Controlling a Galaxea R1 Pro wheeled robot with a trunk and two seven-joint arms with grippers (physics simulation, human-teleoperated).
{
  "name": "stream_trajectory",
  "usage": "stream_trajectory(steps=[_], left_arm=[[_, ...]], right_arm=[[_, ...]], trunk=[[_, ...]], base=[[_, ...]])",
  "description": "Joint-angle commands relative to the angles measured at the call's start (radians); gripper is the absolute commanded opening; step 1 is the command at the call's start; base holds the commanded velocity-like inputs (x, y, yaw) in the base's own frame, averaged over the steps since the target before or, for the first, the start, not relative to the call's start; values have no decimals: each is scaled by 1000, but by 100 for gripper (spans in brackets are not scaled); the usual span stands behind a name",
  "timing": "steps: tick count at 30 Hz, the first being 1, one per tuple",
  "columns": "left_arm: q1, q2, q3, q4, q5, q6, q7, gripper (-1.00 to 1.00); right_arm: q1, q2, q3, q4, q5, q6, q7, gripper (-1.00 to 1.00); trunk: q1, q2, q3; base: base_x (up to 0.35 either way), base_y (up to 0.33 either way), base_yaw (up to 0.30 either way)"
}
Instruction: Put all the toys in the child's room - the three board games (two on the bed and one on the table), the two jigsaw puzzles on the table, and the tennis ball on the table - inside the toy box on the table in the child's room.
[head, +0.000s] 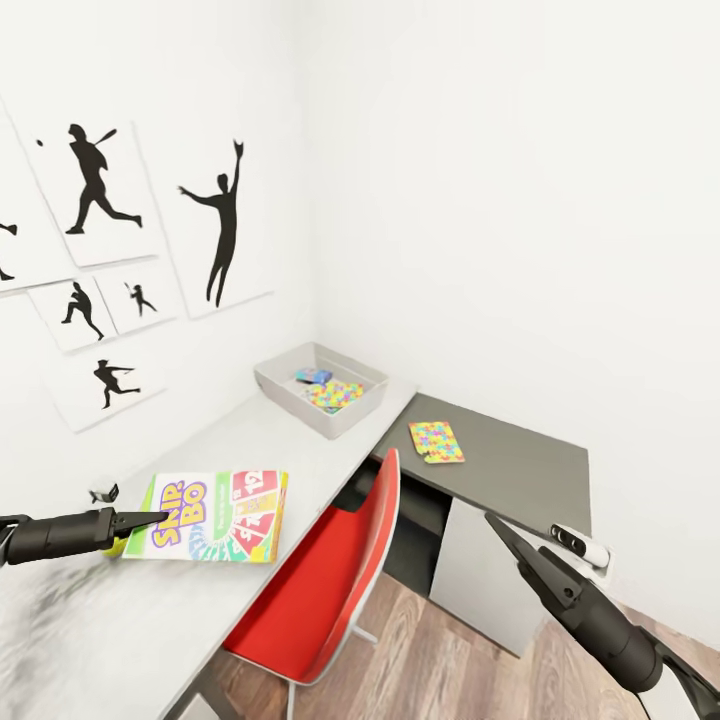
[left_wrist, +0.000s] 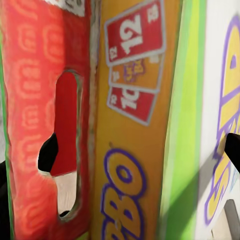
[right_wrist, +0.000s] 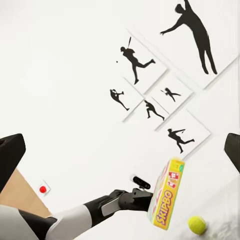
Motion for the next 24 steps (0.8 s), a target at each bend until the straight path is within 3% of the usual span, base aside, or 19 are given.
stream_trajectory(steps=[1, 6, 12, 24], left_arm=[[-1, 1, 0, 0, 0, 10, -4, -100], [-1, 0, -1, 0, 1, 10, -4, -100], [0, 1, -1, 1, 2, 10, -4, -100], [0, 0, -1, 0, 2, 9, -4, -100]], right_arm=[[-1, 1, 0, 0, -6, 9, 1, 100], [-1, -3, -1, 0, 0, 8, 3, 100], [-1, 5, -4, 0, 74, 8, -1, 100], [-1, 6, -3, 0, 89, 10, -23, 100]], trunk=[[1, -2, -1], [1, -2, 5], [1, -2, 6], [1, -2, 6]], base=[[-24, -42, -154], [-10, -17, -104], [-1, -2, -14], [0, 0, 0]])
